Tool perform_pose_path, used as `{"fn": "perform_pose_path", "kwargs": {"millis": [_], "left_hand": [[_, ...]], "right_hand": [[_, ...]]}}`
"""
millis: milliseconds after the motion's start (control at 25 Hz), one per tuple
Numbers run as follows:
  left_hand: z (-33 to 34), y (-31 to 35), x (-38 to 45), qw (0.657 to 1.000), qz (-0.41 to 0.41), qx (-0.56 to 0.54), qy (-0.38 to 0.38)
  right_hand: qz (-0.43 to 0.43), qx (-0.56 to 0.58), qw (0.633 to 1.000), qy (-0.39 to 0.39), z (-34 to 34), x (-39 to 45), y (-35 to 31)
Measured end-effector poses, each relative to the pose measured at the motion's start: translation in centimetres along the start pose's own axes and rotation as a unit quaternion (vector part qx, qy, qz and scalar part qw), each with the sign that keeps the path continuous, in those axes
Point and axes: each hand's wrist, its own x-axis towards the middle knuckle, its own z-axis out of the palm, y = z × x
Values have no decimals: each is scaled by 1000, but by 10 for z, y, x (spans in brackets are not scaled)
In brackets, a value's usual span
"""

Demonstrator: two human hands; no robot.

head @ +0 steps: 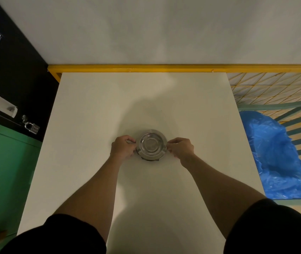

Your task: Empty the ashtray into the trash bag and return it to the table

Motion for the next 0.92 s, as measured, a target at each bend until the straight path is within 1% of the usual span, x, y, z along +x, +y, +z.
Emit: {"fn": "perform_pose_path", "kwargs": {"millis": [240, 320, 360, 400, 480, 520, 560, 640, 720, 920], "left_hand": [[0, 4, -4, 1000, 10, 0, 3], [-3, 3, -8, 993, 59, 94, 37], [-4, 2, -11, 981, 97, 163, 52], [-6, 1, -13, 959, 141, 237, 60], [-7, -5, -17, 912, 199, 354, 53], [-7, -8, -18, 898, 204, 386, 43], [-6, -12, -19, 890, 205, 405, 32], [-5, -19, -18, 886, 198, 418, 9], [-3, -25, -17, 885, 194, 424, 3], [-3, -24, -18, 887, 197, 417, 9]], "right_hand": [[-3, 3, 1000, 1, -1, 2, 1], [-12, 6, 1000, 4, -4, 2, 3], [-28, -13, 1000, 8, -5, 1, 4], [-53, -52, 997, 14, -7, 0, 6], [-126, -170, 977, 38, -9, -1, 11], [-163, -242, 955, 43, -9, -1, 14], [-194, -307, 931, 40, -9, -2, 18], [-221, -393, 892, 19, -10, -5, 23], [-226, -433, 873, 1, -8, -6, 29], [-227, -441, 868, -15, -10, -9, 32]]}}
